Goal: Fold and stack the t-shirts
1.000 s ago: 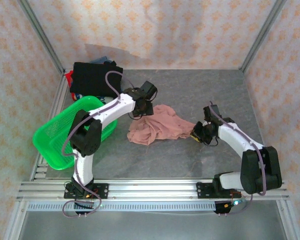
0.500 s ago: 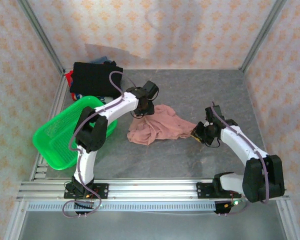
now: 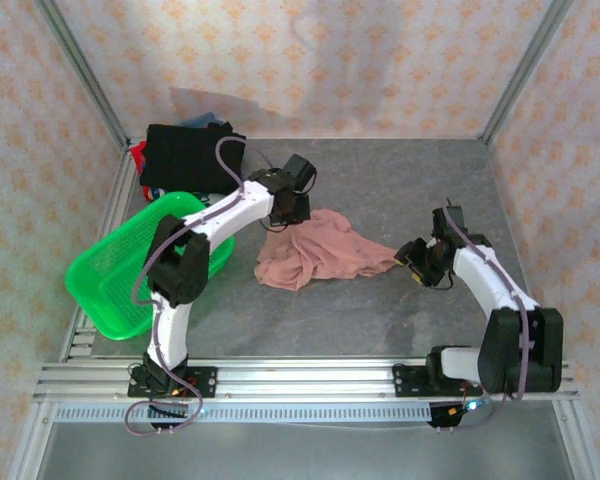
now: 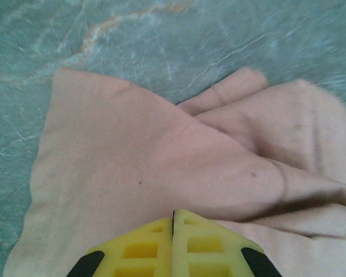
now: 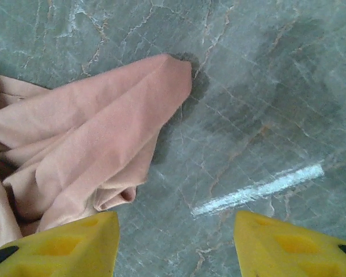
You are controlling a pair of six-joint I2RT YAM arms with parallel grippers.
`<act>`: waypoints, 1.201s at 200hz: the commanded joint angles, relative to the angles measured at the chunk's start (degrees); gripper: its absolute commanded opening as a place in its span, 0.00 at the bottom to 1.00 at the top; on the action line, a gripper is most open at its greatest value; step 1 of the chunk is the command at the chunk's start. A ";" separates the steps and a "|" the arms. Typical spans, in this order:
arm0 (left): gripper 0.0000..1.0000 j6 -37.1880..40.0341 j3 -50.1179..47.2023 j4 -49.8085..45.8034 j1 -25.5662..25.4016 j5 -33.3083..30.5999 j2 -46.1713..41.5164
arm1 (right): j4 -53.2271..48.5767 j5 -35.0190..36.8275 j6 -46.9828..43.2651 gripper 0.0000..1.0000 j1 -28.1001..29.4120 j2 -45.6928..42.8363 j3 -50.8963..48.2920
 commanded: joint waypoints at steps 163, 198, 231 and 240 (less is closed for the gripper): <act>0.00 2.20 3.91 -1.65 0.37 -2.23 -24.19 | 2.59 2.53 1.82 0.00 -1.50 12.75 21.23; 0.00 4.32 12.38 -2.94 0.34 -3.84 -26.14 | -5.03 11.14 -3.74 0.00 -1.55 5.07 35.01; 0.00 7.55 21.26 -3.78 0.31 -5.65 -27.12 | -11.38 14.63 -9.06 0.00 -1.59 2.49 49.91; 0.00 8.11 23.41 -3.53 0.32 -5.87 -27.49 | -12.70 15.15 -10.56 0.00 -1.55 2.19 53.80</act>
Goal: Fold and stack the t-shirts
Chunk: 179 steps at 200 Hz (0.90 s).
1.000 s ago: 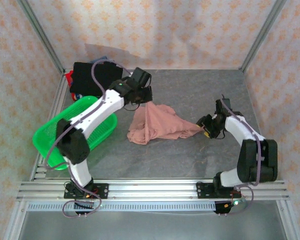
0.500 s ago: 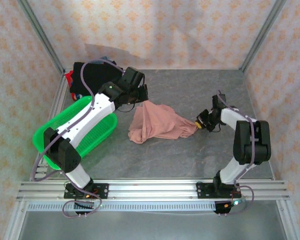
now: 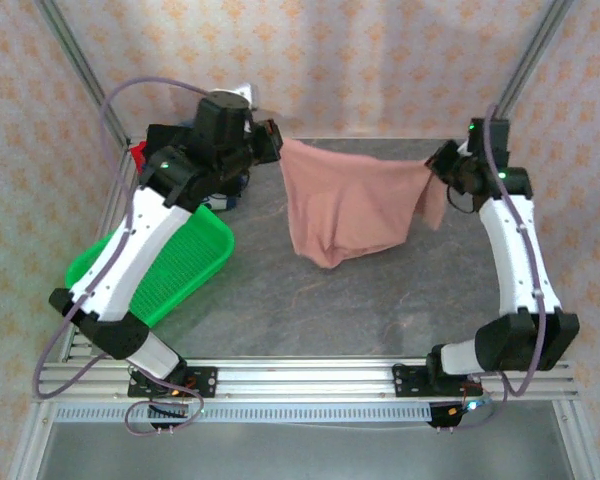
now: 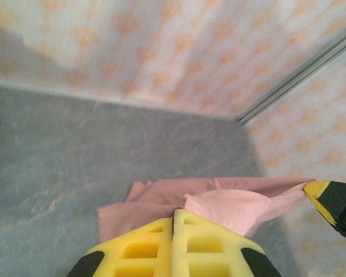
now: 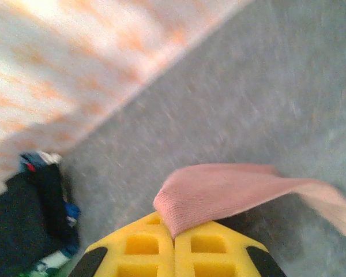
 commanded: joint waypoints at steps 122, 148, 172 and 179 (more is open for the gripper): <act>0.00 9.06 1.85 -2.21 -0.49 -5.40 -10.07 | -21.80 -2.16 -11.82 0.00 -0.57 -9.00 10.72; 0.00 6.67 -13.40 -0.32 -0.57 -10.44 -15.24 | -20.04 -9.11 -10.63 0.00 -0.44 -10.05 -0.61; 0.00 4.30 -22.08 -2.90 -0.40 -14.89 -17.46 | -20.36 -13.23 -10.82 0.00 0.31 -8.86 -7.48; 0.00 3.83 -24.15 -3.68 -0.40 -15.63 -17.75 | -20.64 -13.67 -11.34 0.00 0.46 -8.05 -9.12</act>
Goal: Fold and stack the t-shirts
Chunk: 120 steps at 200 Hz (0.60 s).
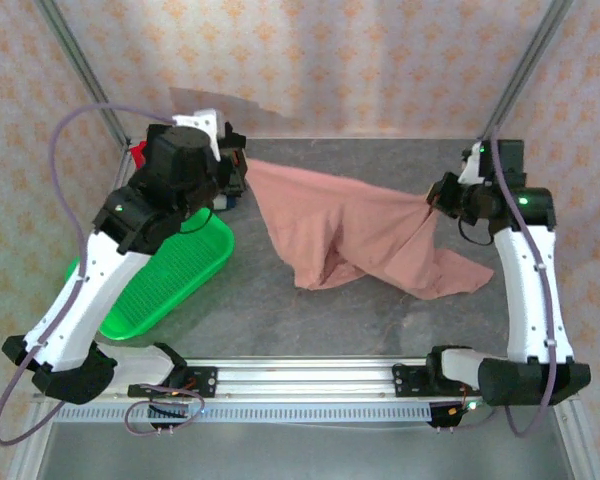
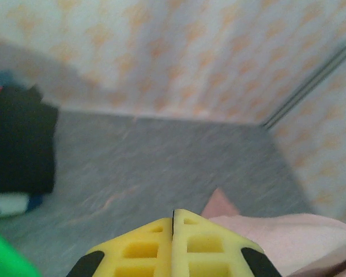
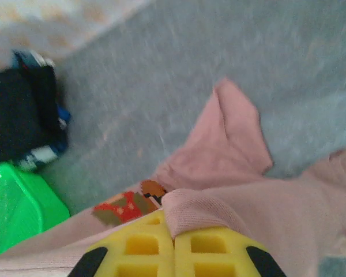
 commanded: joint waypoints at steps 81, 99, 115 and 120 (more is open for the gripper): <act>0.00 -4.62 -19.17 -2.29 0.07 -10.30 -0.37 | 6.39 7.64 -3.62 0.00 3.55 20.12 -8.31; 0.00 -4.67 -19.84 -2.39 0.17 -10.78 0.34 | 6.28 13.33 -3.85 0.00 3.53 24.56 -5.83; 0.00 -4.63 -20.00 -2.40 0.26 -10.72 1.00 | 9.52 14.92 -2.93 0.04 3.55 25.28 -5.41; 0.00 -6.20 -20.10 -2.41 0.36 -10.69 1.13 | 10.66 13.93 -2.51 0.09 3.56 24.94 -5.38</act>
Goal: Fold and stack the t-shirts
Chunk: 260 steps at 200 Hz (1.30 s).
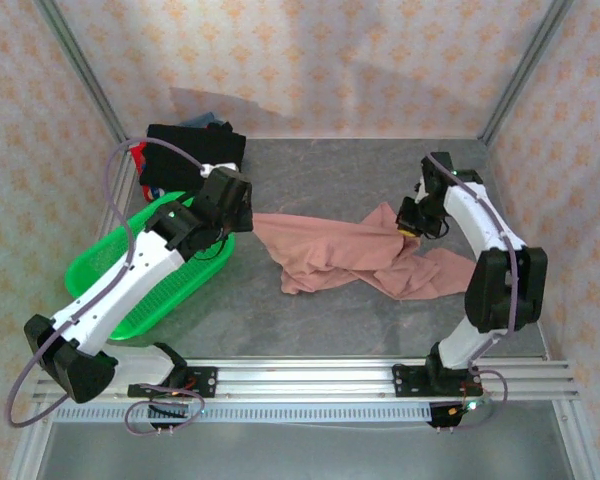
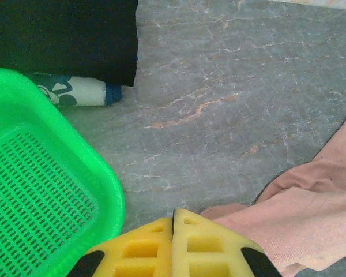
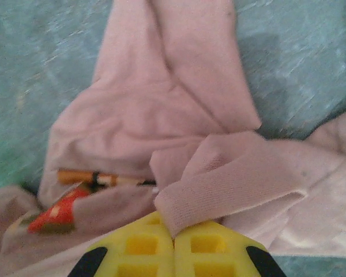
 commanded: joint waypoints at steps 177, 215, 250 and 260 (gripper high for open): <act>0.00 2.29 3.07 6.28 7.27 5.53 13.36 | 4.05 17.74 15.72 0.28 29.56 -14.79 -23.44; 0.00 2.32 1.93 6.70 7.68 5.96 12.86 | 7.04 20.61 17.16 0.28 29.66 -8.32 -21.82; 0.00 2.24 0.79 7.36 8.23 6.37 12.18 | 9.16 22.10 18.18 0.28 29.61 -4.20 -20.27; 0.00 2.32 0.74 7.36 8.28 6.48 12.07 | 9.39 23.01 18.70 0.28 29.66 -3.22 -19.95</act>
